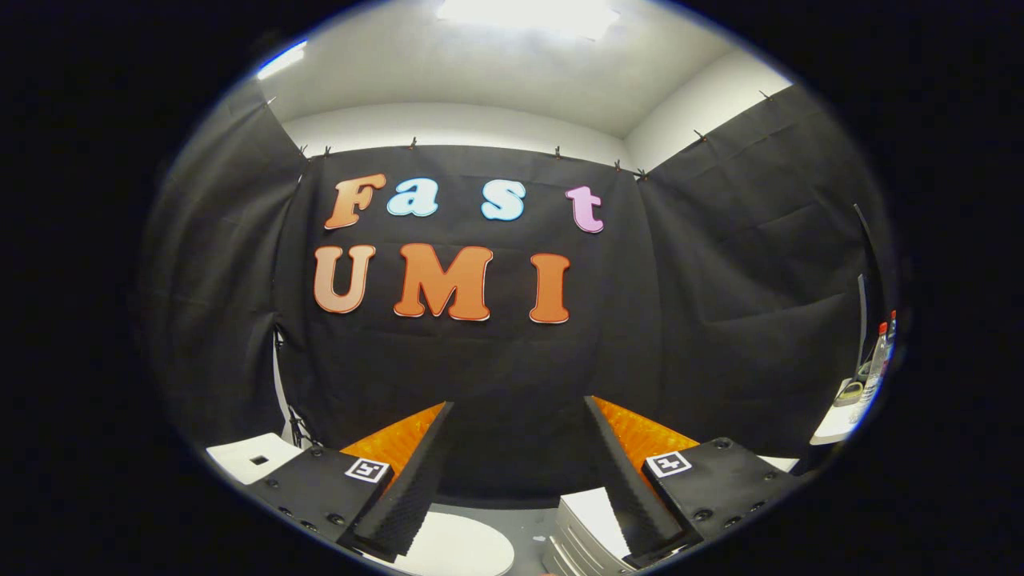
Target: Open the toilet lid.
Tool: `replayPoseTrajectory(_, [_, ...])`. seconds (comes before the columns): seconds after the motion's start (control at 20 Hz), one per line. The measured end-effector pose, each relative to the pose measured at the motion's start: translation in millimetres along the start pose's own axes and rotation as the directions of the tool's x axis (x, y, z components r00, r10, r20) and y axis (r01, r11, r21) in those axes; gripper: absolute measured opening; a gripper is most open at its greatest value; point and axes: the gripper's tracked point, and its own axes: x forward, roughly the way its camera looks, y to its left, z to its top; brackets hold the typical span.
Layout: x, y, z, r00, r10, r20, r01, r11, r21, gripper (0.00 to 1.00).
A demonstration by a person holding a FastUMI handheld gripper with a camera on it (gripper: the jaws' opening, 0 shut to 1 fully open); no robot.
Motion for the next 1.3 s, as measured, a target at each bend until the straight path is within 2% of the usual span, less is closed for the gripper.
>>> replayPoseTrajectory(0.25, [12.8,9.0,5.6,1.0,0.017,0.011,-0.017,1.0,0.012,1.0])
replayPoseTrajectory(0.45, [12.8,23.7,-12.1,0.999,0.034,0.003,-0.034,0.999,0.036,1.0])
replayPoseTrajectory(0.9, [-4.5,64.5,-114.5,0.993,0.075,-0.095,-0.062,0.989,0.134,1.0])
replayPoseTrajectory(1.3, [-37.3,50.7,-239.3,0.974,-0.001,-0.228,0.056,0.97,0.235,0.98])
